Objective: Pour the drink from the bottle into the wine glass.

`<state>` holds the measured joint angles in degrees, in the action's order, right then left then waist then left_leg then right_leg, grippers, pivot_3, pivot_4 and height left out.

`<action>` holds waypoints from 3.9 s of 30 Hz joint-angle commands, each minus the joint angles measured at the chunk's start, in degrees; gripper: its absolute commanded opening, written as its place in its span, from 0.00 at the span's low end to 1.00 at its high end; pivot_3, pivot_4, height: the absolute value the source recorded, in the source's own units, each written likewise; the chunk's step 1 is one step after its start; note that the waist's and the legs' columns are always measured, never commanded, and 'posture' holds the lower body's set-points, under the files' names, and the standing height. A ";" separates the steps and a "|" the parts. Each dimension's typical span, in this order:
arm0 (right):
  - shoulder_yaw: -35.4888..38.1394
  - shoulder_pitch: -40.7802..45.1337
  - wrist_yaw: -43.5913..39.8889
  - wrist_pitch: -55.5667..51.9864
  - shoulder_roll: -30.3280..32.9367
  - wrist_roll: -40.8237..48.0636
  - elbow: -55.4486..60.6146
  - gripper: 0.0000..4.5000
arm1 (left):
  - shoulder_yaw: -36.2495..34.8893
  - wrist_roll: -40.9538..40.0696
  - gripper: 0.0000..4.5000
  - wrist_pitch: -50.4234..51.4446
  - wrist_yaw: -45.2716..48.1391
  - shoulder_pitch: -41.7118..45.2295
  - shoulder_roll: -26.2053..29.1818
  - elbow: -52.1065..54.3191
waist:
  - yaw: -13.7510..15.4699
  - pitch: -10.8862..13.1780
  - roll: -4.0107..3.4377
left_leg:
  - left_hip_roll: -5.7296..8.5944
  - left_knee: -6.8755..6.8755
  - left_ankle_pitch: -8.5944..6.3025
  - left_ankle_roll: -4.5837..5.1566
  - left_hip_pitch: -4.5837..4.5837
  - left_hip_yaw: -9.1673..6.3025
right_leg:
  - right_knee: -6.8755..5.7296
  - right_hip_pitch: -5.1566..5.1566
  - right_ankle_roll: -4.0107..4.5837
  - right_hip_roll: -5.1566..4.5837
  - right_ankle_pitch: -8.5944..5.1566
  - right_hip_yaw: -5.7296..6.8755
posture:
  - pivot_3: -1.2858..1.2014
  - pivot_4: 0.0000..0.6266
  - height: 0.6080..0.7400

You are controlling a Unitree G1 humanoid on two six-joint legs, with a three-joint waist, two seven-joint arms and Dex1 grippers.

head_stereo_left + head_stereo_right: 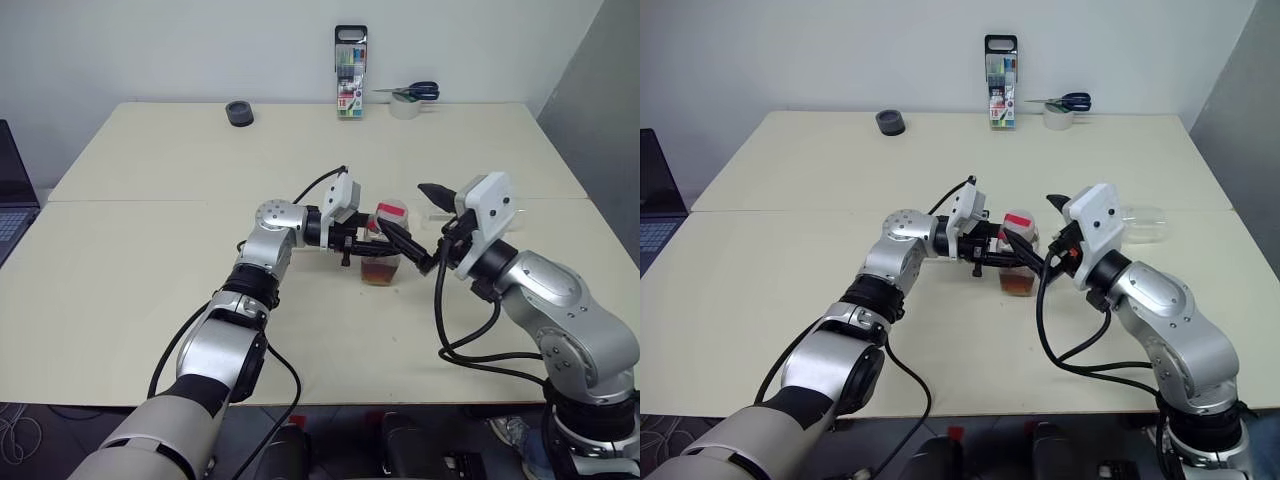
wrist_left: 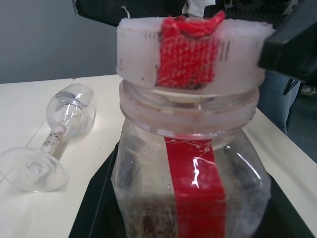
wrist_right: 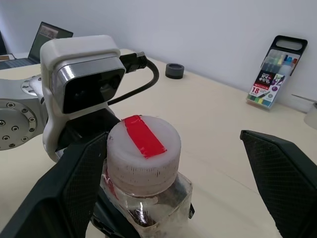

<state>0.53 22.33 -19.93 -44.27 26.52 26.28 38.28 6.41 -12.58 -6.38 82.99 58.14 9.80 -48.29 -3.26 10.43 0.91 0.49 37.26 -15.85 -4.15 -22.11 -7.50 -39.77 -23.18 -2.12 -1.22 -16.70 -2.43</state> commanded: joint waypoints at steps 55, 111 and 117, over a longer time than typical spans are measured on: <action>-2.54 4.16 -3.98 2.05 3.05 2.05 -1.96 0.37 | -0.32 -0.64 0.38 -0.65 -0.53 -1.62 -0.12 4.43 | -0.01 0.00 0.00 | 0.00 0.01 0.00 0.00 -0.01 -0.01 | -0.01 0.00 0.00 0.00 0.00 0.02 | 0.52 0.24 1.00; -10.05 0.25 -13.66 8.64 -3.18 0.26 -10.40 1.00 | -17.08 2.34 0.38 15.35 -55.18 -15.73 17.02 22.15 | 0.05 -0.08 0.13 | -0.06 0.24 0.09 -0.16 0.05 -0.05 | -0.15 0.02 0.01 0.00 0.00 0.01 | 0.52 0.24 1.00; -14.95 6.30 -14.77 9.06 -4.92 -2.89 -14.82 1.00 | -18.27 2.75 0.38 15.01 -59.59 -15.86 17.96 19.98 | 0.47 -0.09 0.14 | 0.00 0.33 0.09 -0.18 -0.03 -0.10 | -0.13 0.02 0.01 -0.07 0.00 0.07 | 0.52 0.24 1.00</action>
<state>-14.02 27.52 -33.82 -36.49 21.66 24.01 23.06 -10.84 -9.82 9.75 24.20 41.44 27.09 -29.50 -2.80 10.35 1.05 0.50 37.62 -15.76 -4.33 -22.15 -7.60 -39.91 -23.16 -2.12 -1.28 -16.70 -2.36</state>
